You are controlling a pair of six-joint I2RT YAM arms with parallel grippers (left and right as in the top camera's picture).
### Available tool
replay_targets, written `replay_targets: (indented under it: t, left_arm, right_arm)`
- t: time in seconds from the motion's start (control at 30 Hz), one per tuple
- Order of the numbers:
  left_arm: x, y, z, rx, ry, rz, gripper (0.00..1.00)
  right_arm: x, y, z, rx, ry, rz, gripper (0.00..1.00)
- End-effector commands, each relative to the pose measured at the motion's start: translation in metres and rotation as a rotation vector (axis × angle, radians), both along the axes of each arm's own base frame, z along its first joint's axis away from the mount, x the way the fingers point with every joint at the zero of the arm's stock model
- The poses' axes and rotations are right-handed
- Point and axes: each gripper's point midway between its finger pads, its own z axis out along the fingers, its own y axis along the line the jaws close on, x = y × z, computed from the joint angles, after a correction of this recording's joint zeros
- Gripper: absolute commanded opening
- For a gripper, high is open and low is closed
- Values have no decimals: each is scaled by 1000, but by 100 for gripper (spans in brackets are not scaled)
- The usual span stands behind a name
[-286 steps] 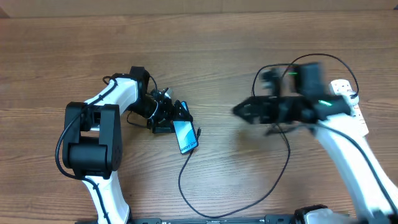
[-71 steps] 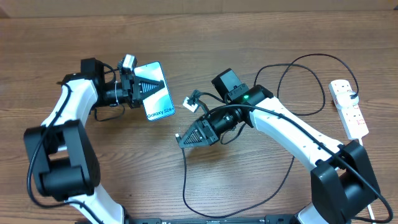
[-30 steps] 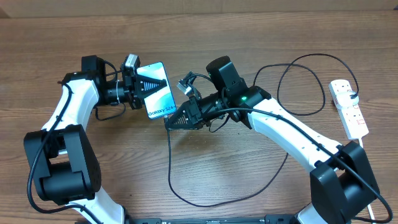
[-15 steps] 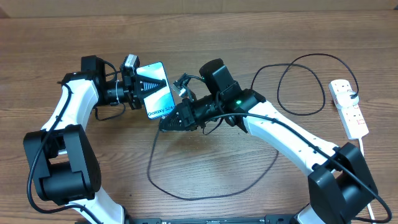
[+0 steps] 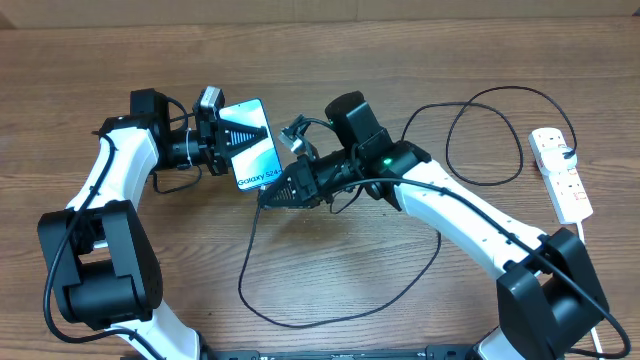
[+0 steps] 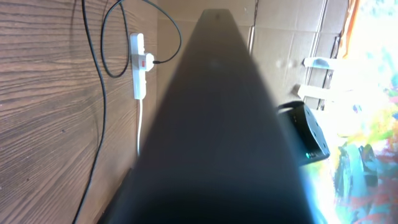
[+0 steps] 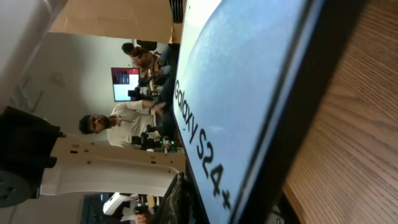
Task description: Plug charger to phone and switch on socket
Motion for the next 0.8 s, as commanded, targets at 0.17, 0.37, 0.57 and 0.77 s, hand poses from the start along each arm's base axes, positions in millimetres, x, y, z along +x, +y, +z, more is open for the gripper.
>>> replay_targets:
  t: [0.17,0.37,0.57,0.77]
  left_arm:
    - [-2,-3,14,-30,-43,-10,4]
    - [-2,-3,14,-30,-43,-10,4]
    - [2,-1,15,-22,-91,-7,4]
    - [32,37,-20,204,-69,126,4]
  right_arm:
    - [13,-12,7,32,-38,-12,4]
    - [14,-14,5,25,-28,-18,4]
    - [20,-23,0,7,-20,-37,4]
    - [32,-54,-65,-350,-38,-195,12]
